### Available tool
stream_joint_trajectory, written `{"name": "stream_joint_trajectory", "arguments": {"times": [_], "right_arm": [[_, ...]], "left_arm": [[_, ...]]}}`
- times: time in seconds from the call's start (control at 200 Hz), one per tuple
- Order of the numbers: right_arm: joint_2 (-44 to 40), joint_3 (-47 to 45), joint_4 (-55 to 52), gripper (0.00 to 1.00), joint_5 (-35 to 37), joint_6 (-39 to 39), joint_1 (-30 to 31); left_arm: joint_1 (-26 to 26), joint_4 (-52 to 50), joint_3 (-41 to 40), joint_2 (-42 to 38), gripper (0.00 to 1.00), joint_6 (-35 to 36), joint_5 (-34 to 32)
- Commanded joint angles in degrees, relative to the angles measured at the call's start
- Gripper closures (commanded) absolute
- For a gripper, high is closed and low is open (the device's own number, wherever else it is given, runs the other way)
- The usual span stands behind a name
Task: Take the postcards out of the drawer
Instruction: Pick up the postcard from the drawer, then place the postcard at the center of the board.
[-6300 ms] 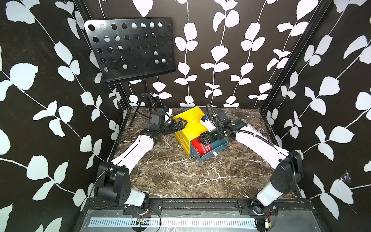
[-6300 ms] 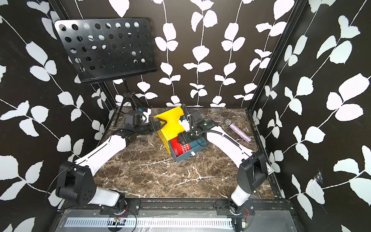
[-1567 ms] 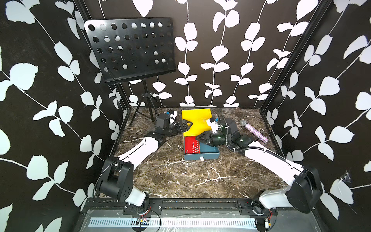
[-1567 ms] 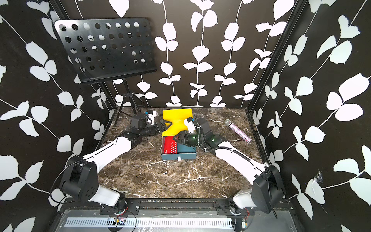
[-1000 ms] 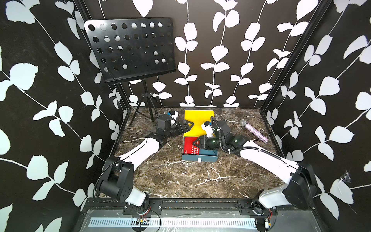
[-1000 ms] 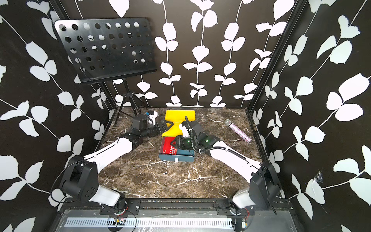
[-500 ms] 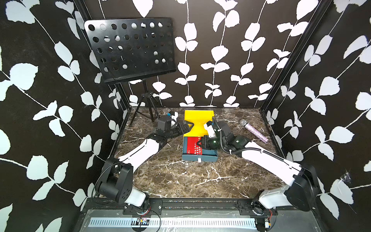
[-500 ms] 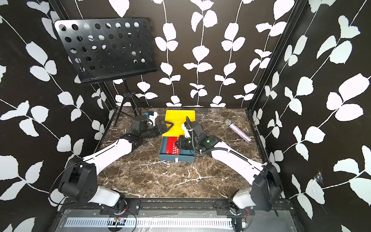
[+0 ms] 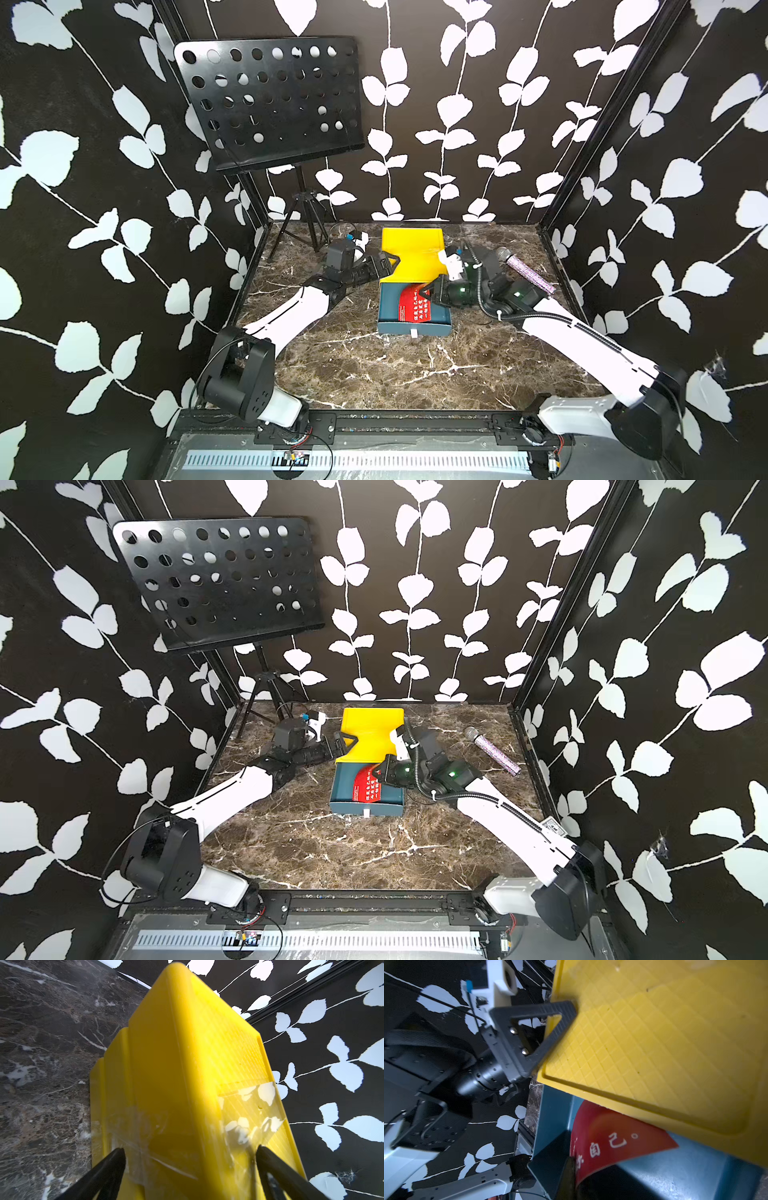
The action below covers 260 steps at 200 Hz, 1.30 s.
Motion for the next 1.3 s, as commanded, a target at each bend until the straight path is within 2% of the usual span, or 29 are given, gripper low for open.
{"name": "stream_joint_trajectory", "arguments": {"times": [0.0, 0.59, 0.805, 0.98, 1.295], "right_arm": [[-2.4, 3.2, -0.5, 1.00, -1.0, 0.0, -1.4], [-8.5, 7.2, -8.4, 1.00, -5.9, -7.0, -10.9], [-8.1, 12.0, -9.7, 1.00, -9.0, -12.0, -15.7], [-6.2, 13.1, -11.5, 1.00, -12.3, -18.3, -21.2], [-1.9, 9.9, -9.6, 1.00, -19.2, -23.3, -32.2]], "left_arm": [[0.4, -3.2, 1.4, -1.4, 0.01, 2.3, -1.0], [2.3, -11.5, 1.0, -7.5, 0.01, 5.1, -4.9], [3.2, -13.2, 0.8, -9.9, 0.01, 5.9, -5.7], [4.0, -14.3, 1.5, -10.9, 0.01, 6.9, -6.0], [4.1, -16.6, 3.2, -11.7, 0.01, 8.0, -6.9]]}}
